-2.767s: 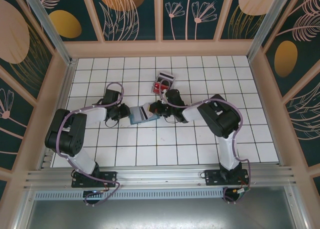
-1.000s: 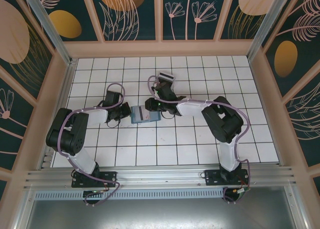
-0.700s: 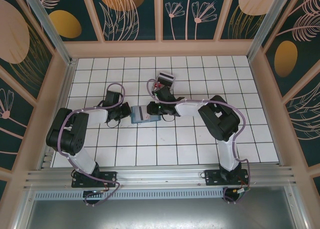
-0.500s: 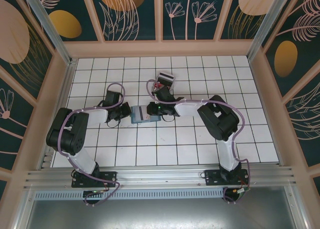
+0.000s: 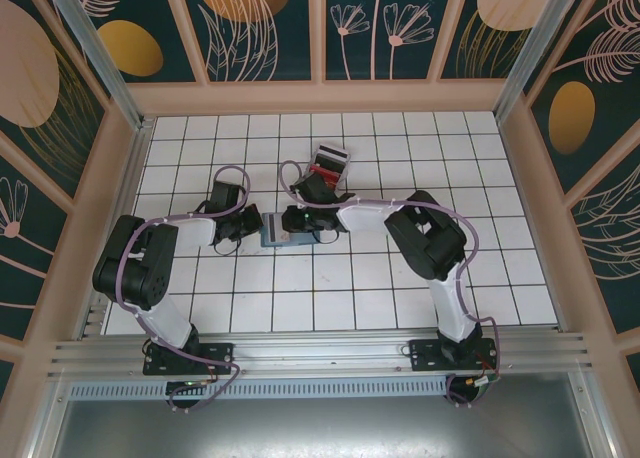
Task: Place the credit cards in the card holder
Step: Insert the credit card into the card slot.
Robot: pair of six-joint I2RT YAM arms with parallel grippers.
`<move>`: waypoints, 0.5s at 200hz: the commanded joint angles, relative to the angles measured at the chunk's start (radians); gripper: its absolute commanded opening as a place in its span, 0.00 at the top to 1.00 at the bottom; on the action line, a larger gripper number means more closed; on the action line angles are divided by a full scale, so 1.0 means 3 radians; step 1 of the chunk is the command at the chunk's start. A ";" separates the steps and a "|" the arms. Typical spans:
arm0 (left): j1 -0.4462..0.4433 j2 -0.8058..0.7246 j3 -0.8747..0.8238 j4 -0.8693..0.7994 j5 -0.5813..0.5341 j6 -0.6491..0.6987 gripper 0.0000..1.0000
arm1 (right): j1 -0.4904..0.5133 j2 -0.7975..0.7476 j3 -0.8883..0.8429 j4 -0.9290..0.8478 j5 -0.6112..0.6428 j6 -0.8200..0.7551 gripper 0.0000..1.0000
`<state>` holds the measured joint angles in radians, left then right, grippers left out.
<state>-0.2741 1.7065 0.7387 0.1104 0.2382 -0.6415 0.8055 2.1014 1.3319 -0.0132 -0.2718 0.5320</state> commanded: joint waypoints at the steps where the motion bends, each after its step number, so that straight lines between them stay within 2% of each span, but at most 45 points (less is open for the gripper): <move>1: -0.0155 0.0237 -0.0099 -0.0082 0.0312 -0.0050 0.98 | 0.0117 0.0116 0.0172 -0.0002 -0.0209 -0.0039 0.81; 24: -0.0155 0.0198 -0.0129 -0.0108 0.0291 -0.0051 0.98 | 0.0088 0.0034 0.0149 -0.0067 -0.0129 -0.0092 0.81; 68: -0.0157 0.0077 -0.0273 -0.0169 0.0259 -0.0090 0.98 | -0.0062 -0.0449 -0.0169 -0.0282 0.0121 -0.0261 0.71; 100: -0.0158 -0.0095 -0.0405 -0.0211 0.0260 -0.0130 0.97 | -0.0271 -0.0652 -0.0535 -0.0251 0.0170 -0.0304 0.71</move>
<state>-0.2752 1.6817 0.6853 0.1757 0.2371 -0.6582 0.7746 1.9751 1.2461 -0.0650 -0.2516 0.4721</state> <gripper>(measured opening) 0.065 0.294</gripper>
